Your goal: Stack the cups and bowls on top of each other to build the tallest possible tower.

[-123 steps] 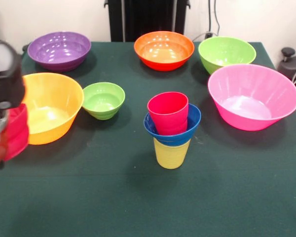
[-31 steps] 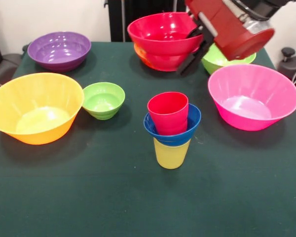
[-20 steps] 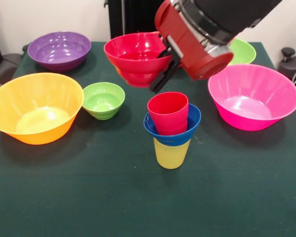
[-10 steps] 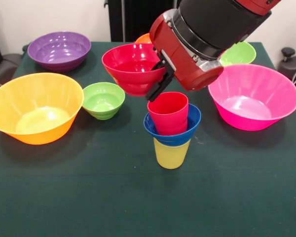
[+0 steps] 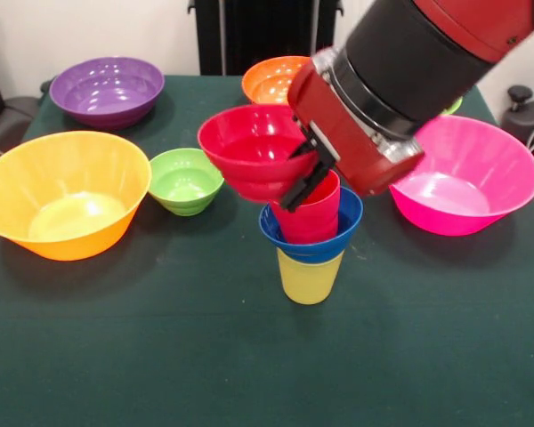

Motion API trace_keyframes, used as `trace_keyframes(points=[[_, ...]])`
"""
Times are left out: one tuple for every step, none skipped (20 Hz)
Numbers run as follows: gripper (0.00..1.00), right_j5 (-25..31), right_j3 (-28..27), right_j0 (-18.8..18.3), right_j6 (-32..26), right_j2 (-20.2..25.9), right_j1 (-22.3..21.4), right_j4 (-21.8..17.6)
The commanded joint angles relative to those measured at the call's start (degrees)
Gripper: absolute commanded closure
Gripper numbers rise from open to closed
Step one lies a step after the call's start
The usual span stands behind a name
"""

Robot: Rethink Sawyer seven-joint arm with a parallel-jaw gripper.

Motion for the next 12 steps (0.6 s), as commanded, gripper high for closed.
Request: trace_keyframes(points=[[1.00, 5.14, -5.26, -1.36, 2.43, 5.21, 4.36, -0.81], [1.00, 5.20, -5.42, -1.45, 2.33, 5.21, 4.39, -0.80], [1.00, 5.10, -5.30, -1.44, 2.26, 5.37, 4.33, -0.81], [1.00, 5.08, -5.61, -1.55, 2.36, 5.53, 4.51, -0.56], [1.00, 5.13, -5.60, -1.56, 2.34, 5.63, 4.48, -0.52], [1.00, 5.56, -6.17, -1.76, 2.28, 5.42, 4.57, -0.39], [1.00, 5.65, -6.21, -1.78, 2.31, 5.42, 4.56, -0.36], [1.00, 6.02, -6.65, -1.85, 2.51, 5.23, 4.73, -0.22], [1.00, 6.21, -6.78, -1.85, 2.64, 5.17, 4.75, -0.16], [1.00, 6.90, -7.21, -1.92, 2.72, 4.93, 4.77, -0.03], [1.00, 7.33, -7.32, -1.89, 2.71, 4.78, 4.61, -0.05], [1.00, 7.76, -7.42, -1.86, 2.70, 4.62, 4.44, -0.06]])
